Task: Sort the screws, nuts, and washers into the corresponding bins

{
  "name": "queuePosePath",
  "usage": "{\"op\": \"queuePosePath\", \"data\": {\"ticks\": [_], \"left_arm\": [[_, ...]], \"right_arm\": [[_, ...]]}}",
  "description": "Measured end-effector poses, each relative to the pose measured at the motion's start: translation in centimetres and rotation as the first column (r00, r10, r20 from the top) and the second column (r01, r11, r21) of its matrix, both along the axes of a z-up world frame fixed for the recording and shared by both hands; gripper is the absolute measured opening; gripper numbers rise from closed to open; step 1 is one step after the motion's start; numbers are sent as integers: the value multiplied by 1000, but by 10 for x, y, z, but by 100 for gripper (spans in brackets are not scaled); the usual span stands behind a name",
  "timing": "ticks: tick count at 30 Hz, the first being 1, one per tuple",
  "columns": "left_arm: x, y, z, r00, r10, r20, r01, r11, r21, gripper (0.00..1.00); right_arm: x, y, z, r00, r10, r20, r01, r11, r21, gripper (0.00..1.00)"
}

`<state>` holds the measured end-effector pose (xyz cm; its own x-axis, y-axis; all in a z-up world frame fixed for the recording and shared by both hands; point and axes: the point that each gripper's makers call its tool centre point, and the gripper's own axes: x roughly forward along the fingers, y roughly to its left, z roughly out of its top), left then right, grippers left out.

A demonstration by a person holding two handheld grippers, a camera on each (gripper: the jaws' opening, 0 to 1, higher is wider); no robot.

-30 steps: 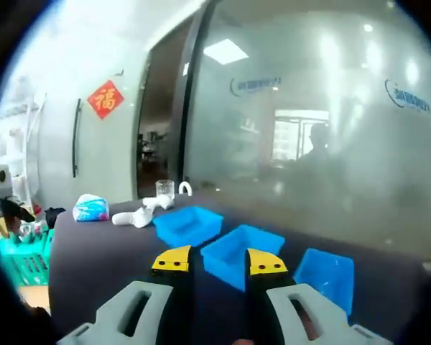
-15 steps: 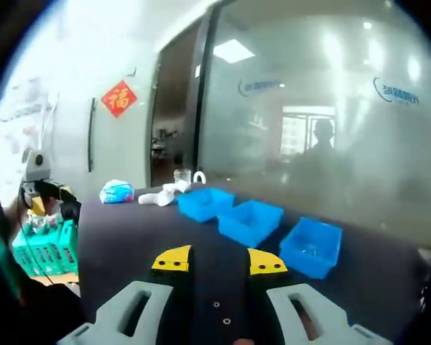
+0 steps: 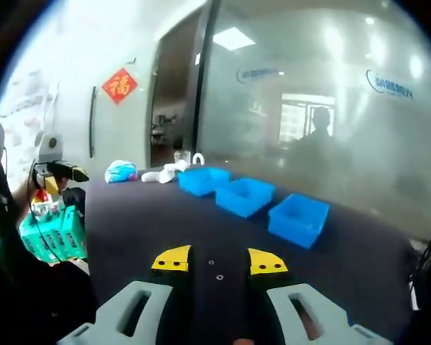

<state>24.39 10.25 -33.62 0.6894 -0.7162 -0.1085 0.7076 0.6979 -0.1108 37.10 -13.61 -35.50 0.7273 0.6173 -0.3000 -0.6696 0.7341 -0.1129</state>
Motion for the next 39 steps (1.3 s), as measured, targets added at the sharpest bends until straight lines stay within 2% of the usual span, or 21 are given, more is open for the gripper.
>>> {"op": "queuePosePath", "data": {"ticks": [14,23,26,28,34,36,39], "left_arm": [[-1,2,-1,1000,10,-1,-10,1000,4,45],[-1,4,0,1000,13,6,-13,1000,4,45],[-1,4,-1,1000,15,5,-15,1000,0,45],[-1,5,-2,1000,16,4,-16,1000,3,45],[-2,7,-4,1000,20,0,-20,1000,3,45],[-2,6,-4,1000,18,0,-18,1000,4,45],[-2,7,-5,1000,18,-4,-18,1000,3,45]], "right_arm": [[6,9,-29,990,72,-119,-86,989,-118,23],[20,22,-34,979,112,-170,-144,971,-191,23],[24,26,-43,970,130,-208,-179,955,-237,22],[21,27,-51,957,154,-246,-222,934,-279,22],[28,29,-63,942,178,-284,-280,883,-376,22],[33,29,-63,940,178,-291,-285,880,-380,22],[35,28,-67,924,191,-330,-319,861,-397,22]]}}
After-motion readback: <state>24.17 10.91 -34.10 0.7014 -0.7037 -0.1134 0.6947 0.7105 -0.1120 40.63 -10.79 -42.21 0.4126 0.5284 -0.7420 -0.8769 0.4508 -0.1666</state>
